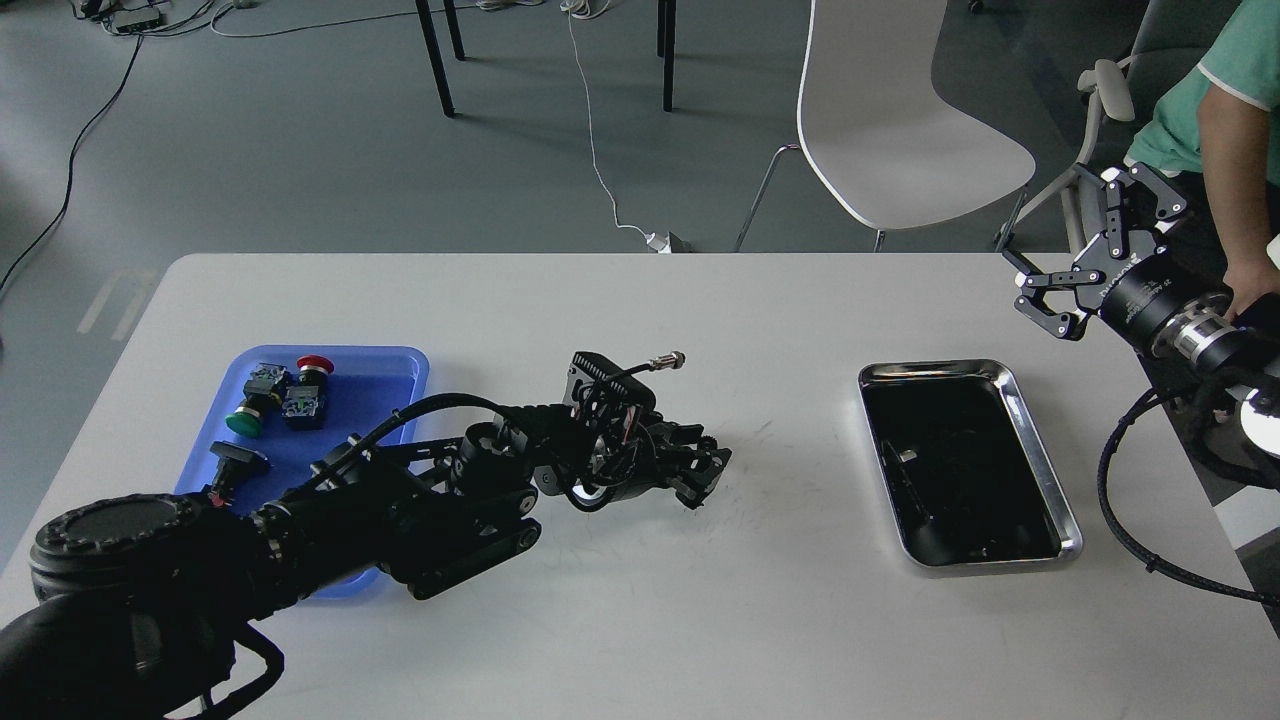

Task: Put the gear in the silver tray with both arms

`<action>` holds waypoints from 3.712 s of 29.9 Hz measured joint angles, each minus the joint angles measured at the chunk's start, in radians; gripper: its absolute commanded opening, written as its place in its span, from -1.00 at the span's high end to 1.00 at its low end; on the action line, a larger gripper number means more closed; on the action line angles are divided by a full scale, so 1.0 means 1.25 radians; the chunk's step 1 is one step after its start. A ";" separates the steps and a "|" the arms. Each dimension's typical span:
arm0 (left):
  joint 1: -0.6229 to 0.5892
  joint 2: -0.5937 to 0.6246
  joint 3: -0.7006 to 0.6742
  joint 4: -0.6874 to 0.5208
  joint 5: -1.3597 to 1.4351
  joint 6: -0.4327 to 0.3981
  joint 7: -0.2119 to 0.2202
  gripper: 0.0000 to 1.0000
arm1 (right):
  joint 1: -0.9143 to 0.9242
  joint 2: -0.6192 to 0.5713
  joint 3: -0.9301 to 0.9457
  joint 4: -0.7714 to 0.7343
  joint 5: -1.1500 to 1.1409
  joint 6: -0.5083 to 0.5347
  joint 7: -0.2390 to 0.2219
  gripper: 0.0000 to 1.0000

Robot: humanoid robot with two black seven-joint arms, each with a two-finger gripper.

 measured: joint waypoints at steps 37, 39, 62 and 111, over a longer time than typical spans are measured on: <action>-0.125 0.214 -0.232 -0.094 -0.371 0.031 0.001 -0.95 | 0.136 -0.251 -0.341 0.258 -0.839 -0.008 -0.120 -0.96; -0.125 0.216 -0.232 -0.095 -0.371 0.031 0.001 -0.95 | 0.150 -0.242 -0.357 0.259 -0.843 -0.008 -0.119 -0.96; -0.125 0.226 -0.232 -0.094 -0.371 0.048 0.000 -0.95 | 0.520 0.047 -0.802 0.343 -0.851 -0.019 -0.123 -0.94; -0.121 0.264 -0.281 -0.103 -0.413 0.067 -0.001 -0.95 | 0.550 0.434 -0.972 0.045 -0.842 -0.017 -0.119 -0.34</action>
